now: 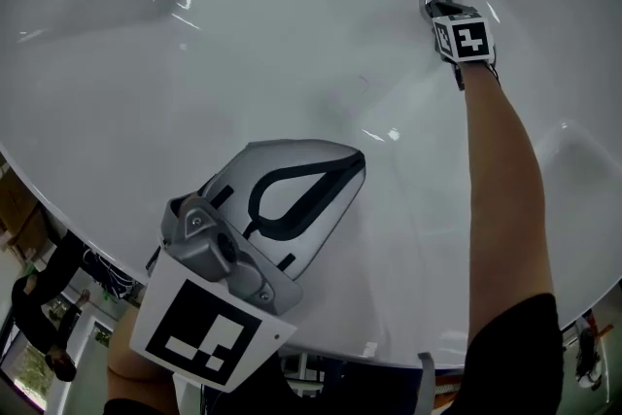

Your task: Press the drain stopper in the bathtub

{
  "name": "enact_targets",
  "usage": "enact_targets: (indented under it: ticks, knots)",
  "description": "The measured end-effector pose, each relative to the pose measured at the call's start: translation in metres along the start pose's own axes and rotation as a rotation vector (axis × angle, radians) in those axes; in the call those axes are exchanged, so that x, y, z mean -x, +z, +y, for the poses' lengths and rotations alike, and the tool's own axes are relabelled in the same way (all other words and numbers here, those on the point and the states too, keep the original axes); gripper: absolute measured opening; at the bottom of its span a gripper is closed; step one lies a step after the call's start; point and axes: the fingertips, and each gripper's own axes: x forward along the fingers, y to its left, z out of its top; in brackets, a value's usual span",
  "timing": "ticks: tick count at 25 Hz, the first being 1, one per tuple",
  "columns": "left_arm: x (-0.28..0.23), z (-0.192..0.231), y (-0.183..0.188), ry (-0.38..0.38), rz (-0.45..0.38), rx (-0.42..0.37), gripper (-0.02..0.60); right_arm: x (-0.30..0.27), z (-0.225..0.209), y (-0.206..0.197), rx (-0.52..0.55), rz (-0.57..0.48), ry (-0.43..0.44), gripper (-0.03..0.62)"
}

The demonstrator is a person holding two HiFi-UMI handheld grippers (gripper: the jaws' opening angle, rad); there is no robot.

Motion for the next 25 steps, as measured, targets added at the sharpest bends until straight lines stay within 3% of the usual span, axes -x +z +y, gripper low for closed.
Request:
enact_targets:
  ticks: [5, 17, 25]
  knots:
    - [0.0, 0.006, -0.007, 0.003, 0.018, 0.07, 0.006, 0.001, -0.004, 0.001, -0.054, -0.013, 0.011, 0.011]
    - [-0.001, 0.005, -0.013, 0.004, 0.052, 0.095, 0.006, 0.001, -0.003, 0.0, -0.101, -0.017, 0.005, 0.011]
    - [-0.001, 0.006, -0.01, 0.015, 0.039, 0.07, 0.006, -0.004, -0.002, 0.001, -0.104, -0.046, -0.013, 0.011]
